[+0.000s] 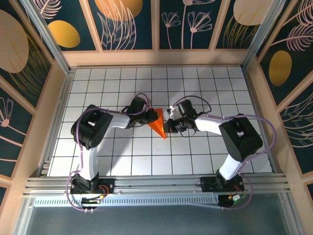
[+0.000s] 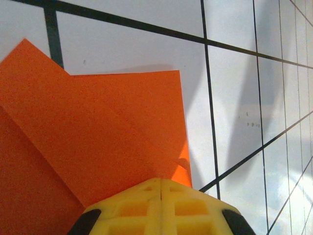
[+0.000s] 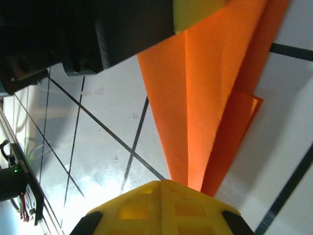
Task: Fold a paper plane with a square sheet of paper (fold left side to right side)
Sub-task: Fourth fold the wing at the center of the table.
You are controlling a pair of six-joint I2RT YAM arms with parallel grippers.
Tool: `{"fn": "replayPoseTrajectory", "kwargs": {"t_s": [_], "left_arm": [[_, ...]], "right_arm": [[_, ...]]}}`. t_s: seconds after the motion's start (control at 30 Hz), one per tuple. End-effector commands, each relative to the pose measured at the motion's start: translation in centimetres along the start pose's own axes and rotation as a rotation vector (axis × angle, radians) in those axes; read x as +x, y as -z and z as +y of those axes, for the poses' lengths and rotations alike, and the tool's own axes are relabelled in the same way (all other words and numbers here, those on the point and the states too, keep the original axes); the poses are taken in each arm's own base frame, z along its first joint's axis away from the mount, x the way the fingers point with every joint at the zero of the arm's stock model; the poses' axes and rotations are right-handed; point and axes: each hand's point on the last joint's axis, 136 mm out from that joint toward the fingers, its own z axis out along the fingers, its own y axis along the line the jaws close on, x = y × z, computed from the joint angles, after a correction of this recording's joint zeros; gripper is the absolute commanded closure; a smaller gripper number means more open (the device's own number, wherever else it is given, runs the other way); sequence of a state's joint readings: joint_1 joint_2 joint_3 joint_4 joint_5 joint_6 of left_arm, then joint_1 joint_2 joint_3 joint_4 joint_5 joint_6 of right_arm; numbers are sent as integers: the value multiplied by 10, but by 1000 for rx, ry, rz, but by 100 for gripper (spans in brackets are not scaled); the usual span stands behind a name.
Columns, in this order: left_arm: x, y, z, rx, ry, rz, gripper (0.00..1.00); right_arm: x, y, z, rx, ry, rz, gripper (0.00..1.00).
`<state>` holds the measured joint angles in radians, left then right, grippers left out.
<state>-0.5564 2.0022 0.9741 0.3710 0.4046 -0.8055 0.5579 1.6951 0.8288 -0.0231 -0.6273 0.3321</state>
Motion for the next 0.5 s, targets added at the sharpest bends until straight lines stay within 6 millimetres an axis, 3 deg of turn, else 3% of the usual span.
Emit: {"fn": "replayPoseTrajectory", "kwargs": {"t_s": [0.0, 0.47], "left_arm": [[24, 0, 34, -111, 57, 59, 100], [25, -1, 34, -111, 62, 56, 100]], "right_arm": [[-16, -7, 8, -49, -4, -22, 100], [-20, -26, 6, -64, -8, -12, 100]]}}
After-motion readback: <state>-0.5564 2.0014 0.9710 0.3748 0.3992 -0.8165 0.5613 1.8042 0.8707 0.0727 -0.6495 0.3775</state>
